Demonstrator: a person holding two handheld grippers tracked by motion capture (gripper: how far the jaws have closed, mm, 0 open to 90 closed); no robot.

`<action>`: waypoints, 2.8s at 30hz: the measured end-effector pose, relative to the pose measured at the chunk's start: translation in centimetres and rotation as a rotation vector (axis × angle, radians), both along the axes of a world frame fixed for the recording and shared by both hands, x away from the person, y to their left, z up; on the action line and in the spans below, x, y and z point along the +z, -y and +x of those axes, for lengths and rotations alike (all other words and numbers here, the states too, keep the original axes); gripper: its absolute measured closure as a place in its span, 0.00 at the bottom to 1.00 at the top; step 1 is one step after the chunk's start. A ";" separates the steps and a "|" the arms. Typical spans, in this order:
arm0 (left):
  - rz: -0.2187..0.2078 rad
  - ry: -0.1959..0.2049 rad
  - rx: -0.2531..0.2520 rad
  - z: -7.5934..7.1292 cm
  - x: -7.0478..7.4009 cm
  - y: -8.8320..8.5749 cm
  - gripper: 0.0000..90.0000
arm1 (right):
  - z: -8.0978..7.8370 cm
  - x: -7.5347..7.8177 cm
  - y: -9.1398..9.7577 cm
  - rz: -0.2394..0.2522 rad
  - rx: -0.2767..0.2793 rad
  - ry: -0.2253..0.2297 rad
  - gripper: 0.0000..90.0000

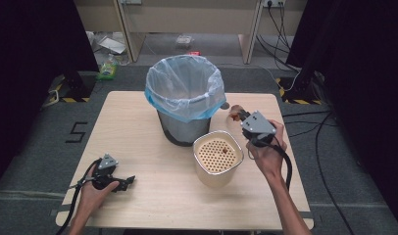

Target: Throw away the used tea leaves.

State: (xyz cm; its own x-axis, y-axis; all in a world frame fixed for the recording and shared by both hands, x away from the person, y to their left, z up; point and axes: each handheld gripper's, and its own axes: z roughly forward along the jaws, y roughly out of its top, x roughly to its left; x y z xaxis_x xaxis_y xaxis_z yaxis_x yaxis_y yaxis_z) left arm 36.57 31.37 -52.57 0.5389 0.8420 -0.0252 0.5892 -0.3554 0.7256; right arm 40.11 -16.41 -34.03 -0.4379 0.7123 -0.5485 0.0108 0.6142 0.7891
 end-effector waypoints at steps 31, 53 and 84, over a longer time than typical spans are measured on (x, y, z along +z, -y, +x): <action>-0.001 0.001 0.001 0.0 0.0 0.0 0.00 | -5.3 -7.0 -4.8 -0.486 -0.019 0.619 0.97; -0.001 0.001 0.001 0.0 0.0 0.0 0.00 | -5.1 -8.1 -5.0 -0.536 -0.026 0.640 0.98; -0.001 0.001 0.000 0.0 0.0 0.0 0.00 | -0.1 -2.3 2.1 0.242 -0.097 -0.017 0.97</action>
State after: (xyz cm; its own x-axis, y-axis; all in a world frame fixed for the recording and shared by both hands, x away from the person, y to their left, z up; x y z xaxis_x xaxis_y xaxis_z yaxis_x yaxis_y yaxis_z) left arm 36.57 31.36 -52.58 0.5386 0.8422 -0.0257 0.5890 -0.3545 0.7262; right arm 39.98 -18.48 -36.35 -0.3686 0.8610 -0.3505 0.0748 0.4033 0.9120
